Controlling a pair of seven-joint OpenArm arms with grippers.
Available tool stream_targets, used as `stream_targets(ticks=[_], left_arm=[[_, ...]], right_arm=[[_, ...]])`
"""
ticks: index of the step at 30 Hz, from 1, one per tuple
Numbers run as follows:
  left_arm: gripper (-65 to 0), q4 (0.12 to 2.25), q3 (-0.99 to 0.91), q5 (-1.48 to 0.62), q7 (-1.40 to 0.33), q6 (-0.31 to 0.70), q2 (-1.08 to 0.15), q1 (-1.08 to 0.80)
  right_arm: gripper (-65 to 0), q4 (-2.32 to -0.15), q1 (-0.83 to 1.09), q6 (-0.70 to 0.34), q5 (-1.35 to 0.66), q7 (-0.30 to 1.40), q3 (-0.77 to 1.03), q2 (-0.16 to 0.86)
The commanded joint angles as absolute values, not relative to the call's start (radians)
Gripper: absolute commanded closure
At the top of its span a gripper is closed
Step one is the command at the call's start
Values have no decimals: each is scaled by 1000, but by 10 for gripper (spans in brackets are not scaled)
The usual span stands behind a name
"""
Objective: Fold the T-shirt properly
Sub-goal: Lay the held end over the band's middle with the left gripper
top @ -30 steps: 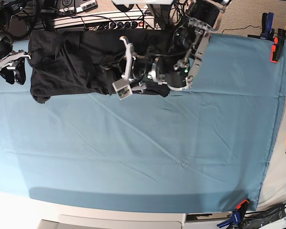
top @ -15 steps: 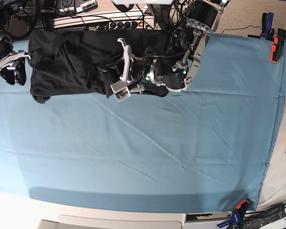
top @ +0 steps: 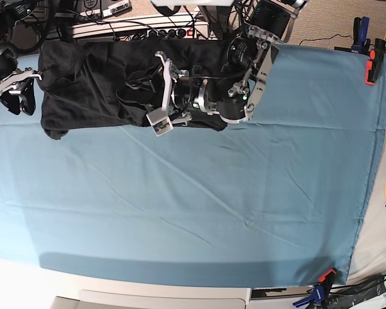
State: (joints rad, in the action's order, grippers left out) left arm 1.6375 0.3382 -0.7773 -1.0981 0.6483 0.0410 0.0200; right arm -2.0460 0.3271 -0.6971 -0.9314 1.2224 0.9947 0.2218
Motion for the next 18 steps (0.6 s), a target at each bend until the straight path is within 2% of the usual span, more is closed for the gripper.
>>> stream_targets(ticks=[1, 3, 5, 7, 9, 13, 18], left_arm=[[-292, 1653, 338, -803, -1077, 655, 52, 36], [-287, 1653, 338, -803, -1092, 655, 52, 39], [-243, 1653, 338, -804, -1126, 654, 52, 49], [-155, 1653, 337, -806, -1153, 653, 50, 62], [-6, 1658, 335, -850, -1195, 648, 49, 73], [0, 1682, 319, -928, -1259, 678, 46, 75], [0, 1684, 315, -928, -1260, 678, 17, 75]], right_arm=[[-244, -2061, 327, -698, -949, 1196, 1000, 241], [-245, -2061, 327, -698, -949, 1196, 1000, 241], [-245, -2061, 327, -698, -949, 1196, 1000, 241], [-245, -2061, 327, -698, -949, 1196, 1000, 241], [-245, -2061, 327, -698, -949, 1196, 1000, 241], [-245, -2061, 327, -698, -949, 1196, 1000, 241], [-245, -2061, 327, -698, -949, 1196, 1000, 241]])
